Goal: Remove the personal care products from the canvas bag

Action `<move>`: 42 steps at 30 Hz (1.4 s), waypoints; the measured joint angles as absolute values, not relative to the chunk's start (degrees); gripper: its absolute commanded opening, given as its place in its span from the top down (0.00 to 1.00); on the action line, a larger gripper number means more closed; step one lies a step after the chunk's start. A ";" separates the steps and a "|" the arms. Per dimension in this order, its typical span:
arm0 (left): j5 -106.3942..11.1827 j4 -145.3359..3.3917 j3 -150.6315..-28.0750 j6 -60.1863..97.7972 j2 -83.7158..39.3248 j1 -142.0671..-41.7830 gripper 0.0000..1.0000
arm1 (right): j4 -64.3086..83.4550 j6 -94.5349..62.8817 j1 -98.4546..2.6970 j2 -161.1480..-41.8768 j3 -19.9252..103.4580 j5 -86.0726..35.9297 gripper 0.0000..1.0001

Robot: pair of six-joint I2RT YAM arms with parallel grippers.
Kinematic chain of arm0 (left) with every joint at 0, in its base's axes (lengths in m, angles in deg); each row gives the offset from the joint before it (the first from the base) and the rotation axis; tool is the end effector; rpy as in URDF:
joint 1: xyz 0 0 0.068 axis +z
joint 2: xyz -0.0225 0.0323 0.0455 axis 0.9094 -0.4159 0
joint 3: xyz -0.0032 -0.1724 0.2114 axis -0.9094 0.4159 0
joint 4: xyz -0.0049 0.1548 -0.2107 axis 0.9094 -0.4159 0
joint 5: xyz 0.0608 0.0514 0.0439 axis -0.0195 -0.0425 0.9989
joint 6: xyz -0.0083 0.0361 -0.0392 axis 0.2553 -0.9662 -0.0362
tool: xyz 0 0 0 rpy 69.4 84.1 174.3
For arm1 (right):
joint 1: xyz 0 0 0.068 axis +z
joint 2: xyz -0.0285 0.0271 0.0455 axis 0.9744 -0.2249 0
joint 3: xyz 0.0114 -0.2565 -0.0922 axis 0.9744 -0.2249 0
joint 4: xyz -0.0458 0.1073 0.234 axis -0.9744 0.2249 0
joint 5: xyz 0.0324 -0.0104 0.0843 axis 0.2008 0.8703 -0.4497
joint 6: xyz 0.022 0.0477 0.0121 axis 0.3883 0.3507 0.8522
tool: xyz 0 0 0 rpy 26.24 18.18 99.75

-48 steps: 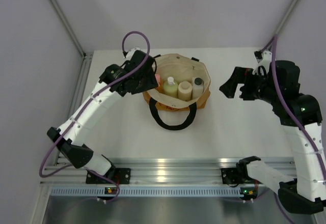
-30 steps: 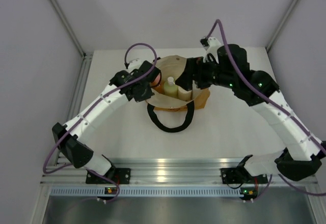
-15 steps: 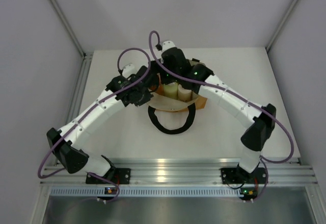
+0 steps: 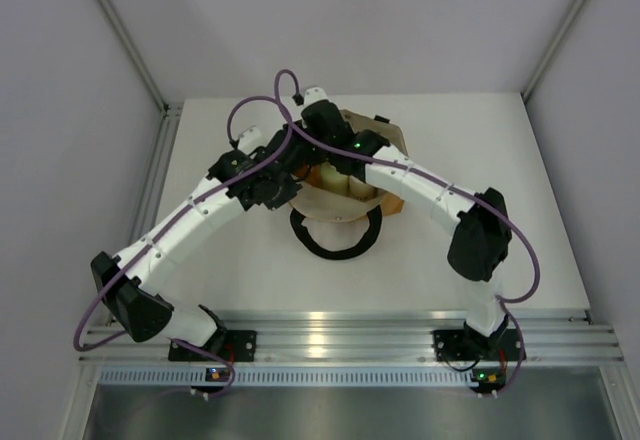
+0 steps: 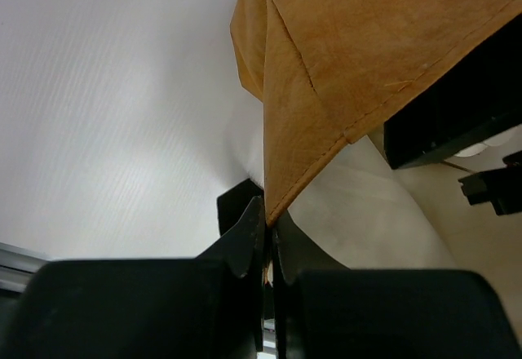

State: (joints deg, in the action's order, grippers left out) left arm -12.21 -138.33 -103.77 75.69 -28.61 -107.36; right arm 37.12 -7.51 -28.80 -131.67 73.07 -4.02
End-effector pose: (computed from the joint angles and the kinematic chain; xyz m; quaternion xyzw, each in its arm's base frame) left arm 0.2144 -0.1708 0.3630 -0.2738 0.9012 -0.0739 0.3276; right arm 0.3102 0.3344 0.3427 -0.1938 0.8505 0.1639 0.4607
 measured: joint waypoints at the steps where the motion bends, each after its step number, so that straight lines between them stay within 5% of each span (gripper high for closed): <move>1: -12.36 -138.07 -103.77 75.71 -28.61 -107.31 1.00 | 36.83 -7.46 -28.82 -132.02 73.07 -4.02 0.33; 20: -13.13 -137.22 -104.51 74.99 -28.52 -107.12 1.00 | 28.44 -6.41 -29.13 -134.10 67.01 -0.35 0.61; 26: -13.19 -137.28 -104.51 74.77 -28.28 -107.16 1.00 | 24.49 -6.61 -29.15 -132.74 64.11 0.94 0.83; 28: -13.26 -137.28 -104.51 74.77 -28.28 -107.16 1.00 | 24.07 -6.72 -29.15 -132.35 63.58 0.94 0.99; 42: -13.48 -137.37 -104.51 74.95 -28.04 -107.21 1.00 | 27.13 -9.54 -27.86 -130.03 63.17 0.74 1.00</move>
State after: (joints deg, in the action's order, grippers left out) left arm -13.48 -137.37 -104.51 74.95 -28.04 -107.21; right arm 27.13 -9.54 -27.86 -130.03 63.17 0.74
